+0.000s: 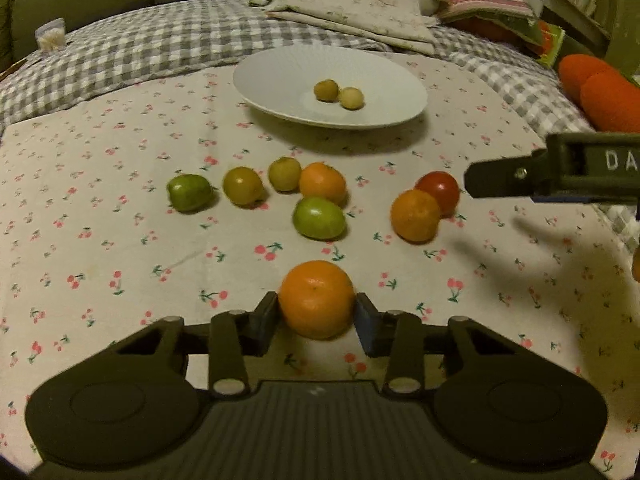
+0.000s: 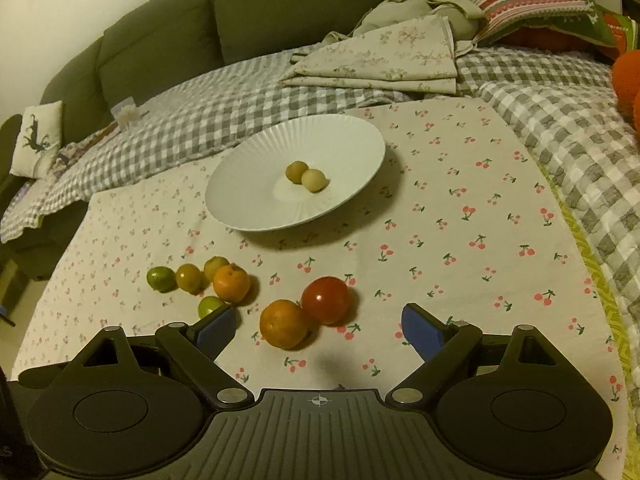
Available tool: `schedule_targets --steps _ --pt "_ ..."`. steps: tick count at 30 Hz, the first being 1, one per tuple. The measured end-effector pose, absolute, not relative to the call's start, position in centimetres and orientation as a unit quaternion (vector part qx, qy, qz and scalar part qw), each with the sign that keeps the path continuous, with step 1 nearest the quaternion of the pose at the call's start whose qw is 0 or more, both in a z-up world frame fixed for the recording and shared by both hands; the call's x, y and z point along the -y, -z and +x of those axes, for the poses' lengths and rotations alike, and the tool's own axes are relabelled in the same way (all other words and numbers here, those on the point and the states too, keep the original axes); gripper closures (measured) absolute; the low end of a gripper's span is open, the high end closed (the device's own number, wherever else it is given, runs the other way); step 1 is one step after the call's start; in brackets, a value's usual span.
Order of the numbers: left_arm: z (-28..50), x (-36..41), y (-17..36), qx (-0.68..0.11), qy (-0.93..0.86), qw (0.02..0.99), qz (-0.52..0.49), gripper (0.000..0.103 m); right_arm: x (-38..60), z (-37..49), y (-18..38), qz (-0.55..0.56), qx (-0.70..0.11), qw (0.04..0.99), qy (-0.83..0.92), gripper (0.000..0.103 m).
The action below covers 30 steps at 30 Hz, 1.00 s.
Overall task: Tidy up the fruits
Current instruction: 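Grasp a mandarin with the left tool while the right tool grasps another mandarin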
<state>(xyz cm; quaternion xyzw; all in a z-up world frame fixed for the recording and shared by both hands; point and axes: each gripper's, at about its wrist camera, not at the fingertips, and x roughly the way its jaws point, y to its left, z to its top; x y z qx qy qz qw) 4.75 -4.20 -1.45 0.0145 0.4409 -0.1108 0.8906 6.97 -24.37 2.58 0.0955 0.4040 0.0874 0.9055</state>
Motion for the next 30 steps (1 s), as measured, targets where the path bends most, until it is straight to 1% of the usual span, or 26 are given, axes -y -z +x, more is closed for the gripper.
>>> schedule_targets --steps 6,8,15,23,28,30 --pt "5.1 3.3 1.2 -0.445 0.101 0.890 -0.008 0.064 24.6 7.4 -1.9 0.112 -0.414 0.899 -0.088 0.019" --pt "5.0 3.1 0.9 -0.441 0.092 0.893 -0.006 0.064 24.4 7.6 -1.5 0.114 -0.417 0.897 -0.088 0.022" --pt "5.3 1.7 0.0 -0.433 0.068 0.898 -0.030 0.064 23.2 8.1 -0.6 0.107 -0.421 0.895 -0.097 0.026" --pt "5.5 0.4 -0.5 -0.425 0.051 0.902 -0.048 0.064 21.2 8.9 0.8 0.098 -0.424 0.895 -0.101 0.039" --pt "5.7 0.4 -0.3 -0.430 0.052 0.900 -0.052 0.064 20.3 9.1 0.9 0.081 -0.411 0.903 -0.099 0.039" --pt "5.7 0.3 -0.3 -0.429 0.050 0.901 -0.053 0.065 20.0 9.1 0.8 0.076 -0.406 0.905 -0.101 0.043"
